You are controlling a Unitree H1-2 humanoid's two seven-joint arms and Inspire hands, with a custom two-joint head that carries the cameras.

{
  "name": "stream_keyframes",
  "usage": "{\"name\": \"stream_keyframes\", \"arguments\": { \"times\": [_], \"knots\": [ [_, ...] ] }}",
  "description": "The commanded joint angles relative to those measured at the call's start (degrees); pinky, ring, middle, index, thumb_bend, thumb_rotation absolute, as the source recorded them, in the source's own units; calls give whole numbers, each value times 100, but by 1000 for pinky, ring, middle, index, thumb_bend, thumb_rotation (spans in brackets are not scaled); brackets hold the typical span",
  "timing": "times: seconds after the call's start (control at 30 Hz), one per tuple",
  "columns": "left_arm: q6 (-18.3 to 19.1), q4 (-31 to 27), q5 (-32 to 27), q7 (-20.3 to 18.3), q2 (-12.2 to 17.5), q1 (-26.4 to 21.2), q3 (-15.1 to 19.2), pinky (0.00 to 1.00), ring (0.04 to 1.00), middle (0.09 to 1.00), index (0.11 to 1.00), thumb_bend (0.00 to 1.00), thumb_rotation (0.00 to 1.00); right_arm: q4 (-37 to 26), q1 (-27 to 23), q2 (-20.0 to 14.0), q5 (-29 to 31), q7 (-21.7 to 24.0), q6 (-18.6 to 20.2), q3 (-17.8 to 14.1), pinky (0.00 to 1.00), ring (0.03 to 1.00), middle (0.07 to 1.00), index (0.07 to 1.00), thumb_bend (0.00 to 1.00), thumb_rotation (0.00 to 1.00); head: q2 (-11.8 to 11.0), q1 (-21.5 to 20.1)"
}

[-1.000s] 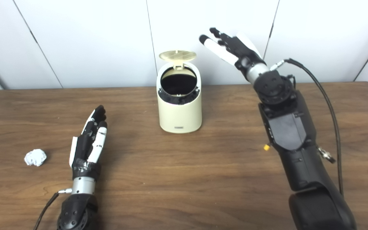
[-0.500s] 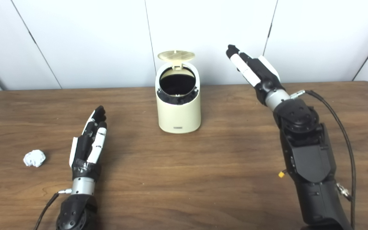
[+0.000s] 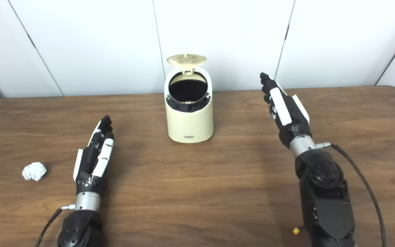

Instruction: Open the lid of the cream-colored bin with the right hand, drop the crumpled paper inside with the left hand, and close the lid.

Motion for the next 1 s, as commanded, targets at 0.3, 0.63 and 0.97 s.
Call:
{"name": "stream_keyframes", "arguments": {
  "times": [0.3,0.63,0.97],
  "knots": [
    [3,-13,-196,-101,119,208,55,1000,993,973,959,301,705,-170,443,-46,-557,-407,-814,330,997,969,958,948,573,951,103,-76],
    [92,-46,-297,-193,240,205,89,1000,1000,975,985,322,687,63,726,-96,-714,-590,-1191,359,1000,983,972,988,615,983,166,-83],
    [140,-103,-386,-214,277,216,130,1000,1000,975,979,318,659,282,821,3,-243,-640,-1368,151,996,978,968,980,611,938,236,-48]
  ]
}}
